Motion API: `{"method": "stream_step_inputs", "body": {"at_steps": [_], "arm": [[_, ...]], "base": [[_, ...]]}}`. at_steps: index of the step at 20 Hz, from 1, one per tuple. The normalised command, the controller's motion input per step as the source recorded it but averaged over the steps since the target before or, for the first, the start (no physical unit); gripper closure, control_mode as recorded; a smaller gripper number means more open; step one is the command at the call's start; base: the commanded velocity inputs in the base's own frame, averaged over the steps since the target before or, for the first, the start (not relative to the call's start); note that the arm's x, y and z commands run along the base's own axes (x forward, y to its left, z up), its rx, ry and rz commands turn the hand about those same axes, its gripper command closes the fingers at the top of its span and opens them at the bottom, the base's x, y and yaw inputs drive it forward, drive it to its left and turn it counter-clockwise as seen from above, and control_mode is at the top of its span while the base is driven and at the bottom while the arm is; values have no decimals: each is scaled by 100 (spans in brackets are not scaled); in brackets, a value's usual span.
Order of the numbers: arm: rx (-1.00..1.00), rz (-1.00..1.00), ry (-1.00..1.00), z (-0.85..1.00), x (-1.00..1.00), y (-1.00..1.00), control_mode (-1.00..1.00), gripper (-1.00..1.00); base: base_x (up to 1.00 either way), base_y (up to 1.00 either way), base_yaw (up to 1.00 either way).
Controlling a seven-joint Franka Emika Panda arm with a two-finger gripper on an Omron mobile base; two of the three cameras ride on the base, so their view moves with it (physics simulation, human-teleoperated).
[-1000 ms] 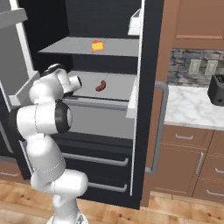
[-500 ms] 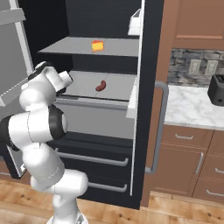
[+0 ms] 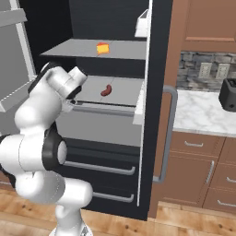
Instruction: Retrieve the sausage and cheese from the fridge and place them on the cutting board on the counter.
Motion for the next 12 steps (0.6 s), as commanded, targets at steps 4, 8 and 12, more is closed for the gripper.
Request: {"method": "stream_step_inputs", "body": {"at_steps": [4,8,12], "arm": [[-43,-5,-11,12,22,-66,-100,-100],[-35,-1,-17,-29,8,-86,-100,-100],[-34,-11,-36,7,-25,-100,-100,-100]], "base": [[0,0,0],[0,0,0],[0,0,0]]}}
